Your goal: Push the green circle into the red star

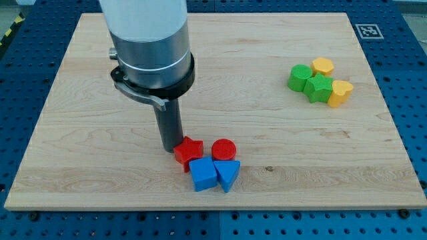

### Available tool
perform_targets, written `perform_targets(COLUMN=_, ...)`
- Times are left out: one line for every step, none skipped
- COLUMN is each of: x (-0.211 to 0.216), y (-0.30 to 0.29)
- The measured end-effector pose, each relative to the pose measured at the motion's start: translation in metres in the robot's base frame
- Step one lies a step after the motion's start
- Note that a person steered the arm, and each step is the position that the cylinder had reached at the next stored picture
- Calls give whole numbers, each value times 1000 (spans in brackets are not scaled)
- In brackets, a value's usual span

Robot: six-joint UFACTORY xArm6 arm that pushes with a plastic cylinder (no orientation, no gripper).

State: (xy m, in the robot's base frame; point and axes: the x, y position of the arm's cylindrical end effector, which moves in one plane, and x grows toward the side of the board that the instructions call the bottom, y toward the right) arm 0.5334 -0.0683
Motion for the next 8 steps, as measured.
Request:
perform_targets(x=-12, y=0)
perform_targets(x=-96, y=8)
perform_targets(x=-184, y=56)
perform_targets(x=-220, y=152)
perform_targets(x=-218, y=242)
perform_targets(x=-197, y=265)
perform_targets(x=-184, y=267)
perform_targets(x=-170, y=267)
